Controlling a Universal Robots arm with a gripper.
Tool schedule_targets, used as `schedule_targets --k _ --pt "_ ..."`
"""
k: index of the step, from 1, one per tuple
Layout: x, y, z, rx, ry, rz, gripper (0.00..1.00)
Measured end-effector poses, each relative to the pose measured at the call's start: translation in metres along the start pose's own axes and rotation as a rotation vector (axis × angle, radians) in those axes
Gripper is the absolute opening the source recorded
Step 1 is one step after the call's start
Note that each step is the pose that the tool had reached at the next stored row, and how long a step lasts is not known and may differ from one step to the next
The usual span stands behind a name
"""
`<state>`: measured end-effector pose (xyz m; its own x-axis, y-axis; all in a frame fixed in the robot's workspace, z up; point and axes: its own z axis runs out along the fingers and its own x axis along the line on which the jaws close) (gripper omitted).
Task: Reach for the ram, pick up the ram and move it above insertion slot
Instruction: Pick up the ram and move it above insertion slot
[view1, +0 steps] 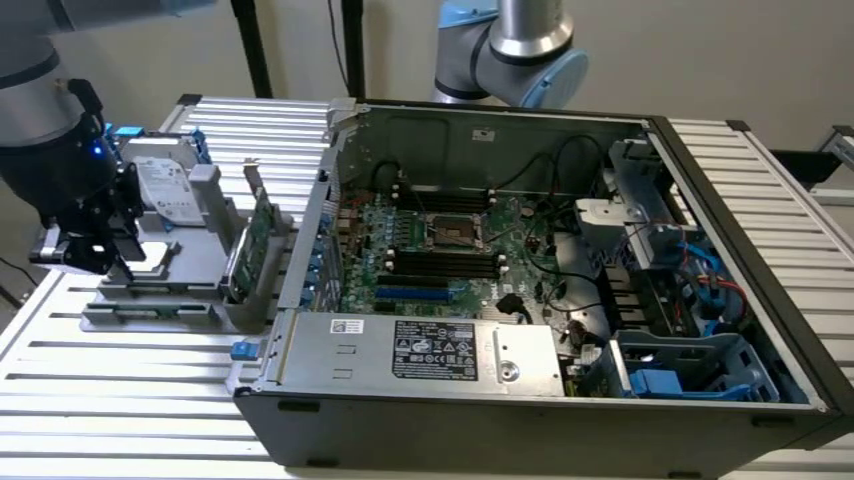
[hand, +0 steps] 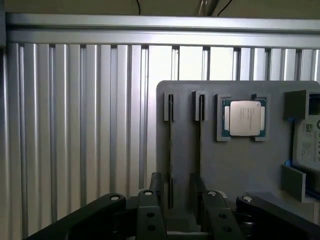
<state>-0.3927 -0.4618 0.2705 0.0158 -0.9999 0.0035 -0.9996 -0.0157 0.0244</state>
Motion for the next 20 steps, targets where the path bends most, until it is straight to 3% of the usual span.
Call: schedule_targets --k 20 --pt "0.005 -0.0008 0.0364 0.0003 0.0013 -0.057 0.36"
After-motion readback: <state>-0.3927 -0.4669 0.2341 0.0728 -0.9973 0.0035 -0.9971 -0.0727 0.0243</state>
